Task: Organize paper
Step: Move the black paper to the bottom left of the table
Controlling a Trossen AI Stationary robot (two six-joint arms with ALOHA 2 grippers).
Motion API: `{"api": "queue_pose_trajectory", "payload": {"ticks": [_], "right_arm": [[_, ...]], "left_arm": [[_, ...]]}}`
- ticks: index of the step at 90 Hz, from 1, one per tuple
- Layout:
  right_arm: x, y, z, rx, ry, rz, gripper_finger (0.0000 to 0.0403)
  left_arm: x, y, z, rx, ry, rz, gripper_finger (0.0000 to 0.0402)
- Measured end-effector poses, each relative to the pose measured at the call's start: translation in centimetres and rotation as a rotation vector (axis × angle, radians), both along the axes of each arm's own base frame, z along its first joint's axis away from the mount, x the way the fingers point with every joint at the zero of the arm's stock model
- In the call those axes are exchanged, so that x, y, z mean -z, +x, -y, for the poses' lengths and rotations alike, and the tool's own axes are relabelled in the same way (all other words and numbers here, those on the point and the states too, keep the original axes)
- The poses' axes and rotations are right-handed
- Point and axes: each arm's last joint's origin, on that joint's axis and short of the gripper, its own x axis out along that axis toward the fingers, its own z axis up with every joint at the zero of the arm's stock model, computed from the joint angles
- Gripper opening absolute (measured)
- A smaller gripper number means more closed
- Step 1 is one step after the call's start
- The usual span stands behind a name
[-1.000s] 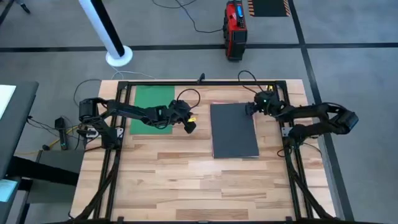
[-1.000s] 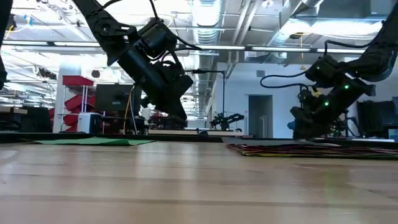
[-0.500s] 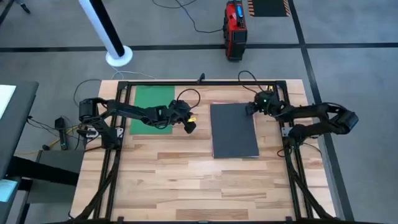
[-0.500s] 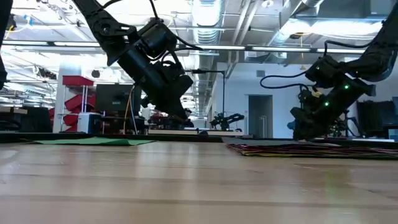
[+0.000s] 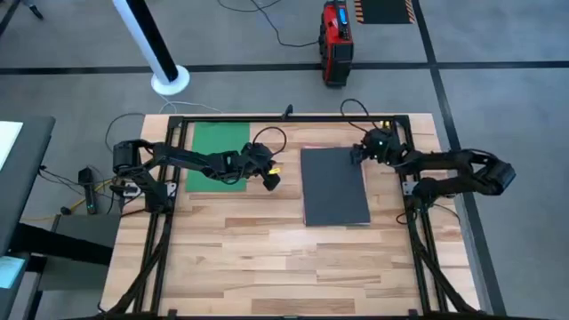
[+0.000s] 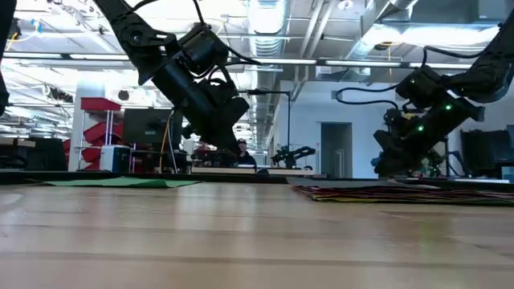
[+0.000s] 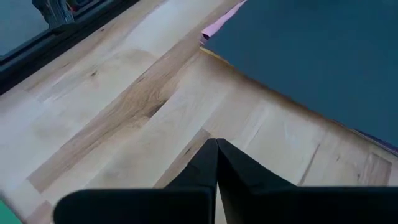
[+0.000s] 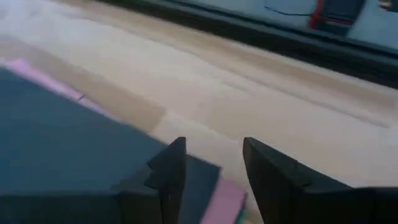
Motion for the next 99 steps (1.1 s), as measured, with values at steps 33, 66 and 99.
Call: {"api": "queue_pose_trajectory", "payload": {"ticks": [33,66,99], "right_arm": [[1.6,0.7,-0.2,-0.077,0.072,-0.051,0.0018],[0.9,0.4,0.4,0.122,-0.029,-0.102,0.0014],[-0.4,1.2,-0.1,0.084,-0.101,-0.038,0.0001]], "left_arm": [[0.0,0.0,0.0,0.0,-0.001,0.001,0.0],[0.1,-0.1,0.0,0.0,-0.004,-0.01,0.0],[0.2,-0.1,0.0,-0.001,-0.008,-0.021,0.0]]}}
